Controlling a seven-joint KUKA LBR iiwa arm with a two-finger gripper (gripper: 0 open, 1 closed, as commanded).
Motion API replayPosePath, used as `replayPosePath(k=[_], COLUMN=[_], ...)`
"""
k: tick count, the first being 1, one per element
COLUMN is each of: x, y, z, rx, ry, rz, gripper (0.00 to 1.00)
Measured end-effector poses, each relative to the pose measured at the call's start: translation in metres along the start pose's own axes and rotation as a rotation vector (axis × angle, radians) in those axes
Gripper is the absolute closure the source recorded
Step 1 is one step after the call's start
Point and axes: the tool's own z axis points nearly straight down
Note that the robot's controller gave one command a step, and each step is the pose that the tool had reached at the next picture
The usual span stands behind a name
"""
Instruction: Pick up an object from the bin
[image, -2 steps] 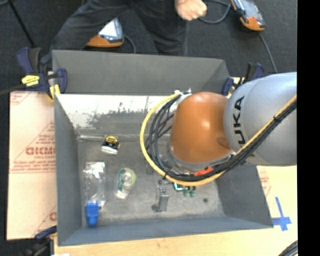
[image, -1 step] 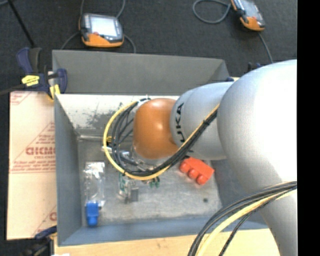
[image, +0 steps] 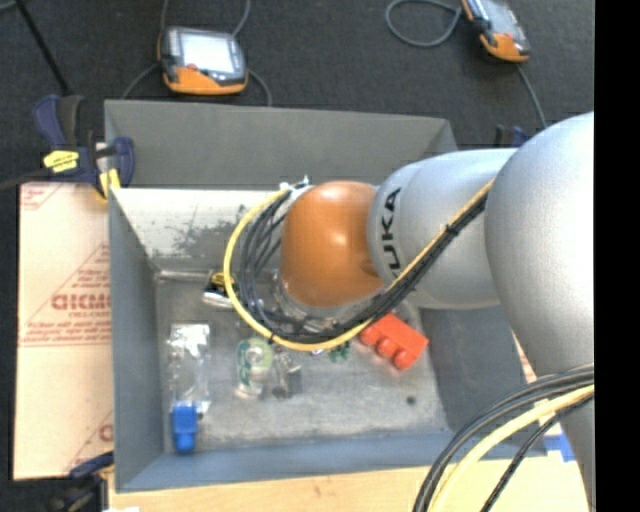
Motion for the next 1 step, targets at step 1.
replayPosePath(k=[1], x=[-0.0090], y=[-0.0109], z=[0.0009], rx=[0.001], ry=[-0.003], rz=[-0.061], gripper=[0.00])
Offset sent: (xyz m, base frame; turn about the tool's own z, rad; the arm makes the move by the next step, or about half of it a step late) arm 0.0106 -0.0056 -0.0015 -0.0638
